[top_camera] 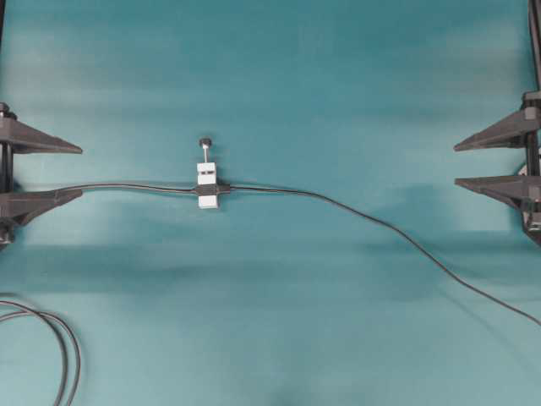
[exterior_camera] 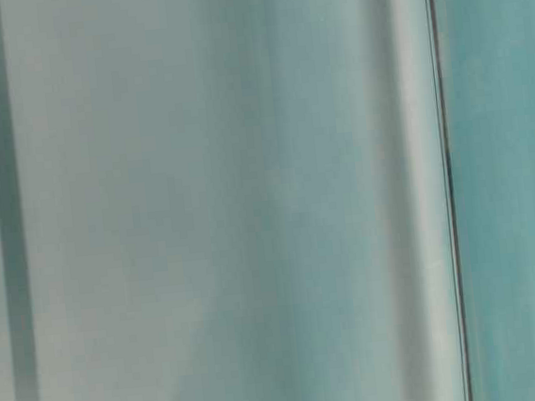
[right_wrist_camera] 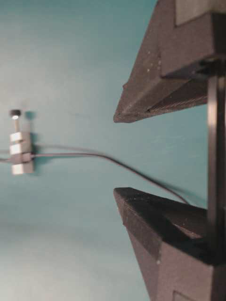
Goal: Insert the USB cable into the female connector supported by the left arm.
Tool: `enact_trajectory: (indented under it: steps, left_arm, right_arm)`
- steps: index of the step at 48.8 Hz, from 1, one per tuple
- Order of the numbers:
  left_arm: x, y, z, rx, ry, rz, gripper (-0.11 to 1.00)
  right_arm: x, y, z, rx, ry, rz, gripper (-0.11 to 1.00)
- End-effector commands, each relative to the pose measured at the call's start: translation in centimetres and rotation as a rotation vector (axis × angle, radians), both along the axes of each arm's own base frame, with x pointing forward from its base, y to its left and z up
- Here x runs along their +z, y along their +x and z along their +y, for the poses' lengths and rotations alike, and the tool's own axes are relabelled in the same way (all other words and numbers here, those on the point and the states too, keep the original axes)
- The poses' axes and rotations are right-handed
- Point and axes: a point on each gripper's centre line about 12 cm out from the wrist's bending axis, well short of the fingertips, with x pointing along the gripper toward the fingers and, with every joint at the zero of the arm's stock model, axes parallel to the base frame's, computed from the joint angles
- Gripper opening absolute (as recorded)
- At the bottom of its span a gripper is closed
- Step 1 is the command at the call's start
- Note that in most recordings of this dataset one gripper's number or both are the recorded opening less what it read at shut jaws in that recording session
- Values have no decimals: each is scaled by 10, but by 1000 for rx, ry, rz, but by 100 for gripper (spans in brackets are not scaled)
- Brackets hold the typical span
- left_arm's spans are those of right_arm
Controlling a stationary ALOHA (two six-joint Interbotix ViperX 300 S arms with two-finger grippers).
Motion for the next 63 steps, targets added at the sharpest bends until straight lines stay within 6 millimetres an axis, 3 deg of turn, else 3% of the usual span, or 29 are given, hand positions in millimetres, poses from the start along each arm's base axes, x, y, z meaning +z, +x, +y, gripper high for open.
enact_trajectory:
  steps: [1, 30, 50, 63]
  left_arm:
    - [10, 4, 1, 2, 5, -24, 82]
    - [9, 4, 0, 1, 2, -12, 82]
    - [15, 4, -1, -12, -10, 376, 82]
    - [11, 6, -1, -7, -12, 273, 82]
  right_arm:
    - [4, 1, -1, -5, 0, 9, 65]
    - [3, 1, -1, -9, 0, 32, 65]
    - [5, 1, -1, -9, 1, 29, 65]
    - [5, 2, -1, -9, 2, 27, 65]
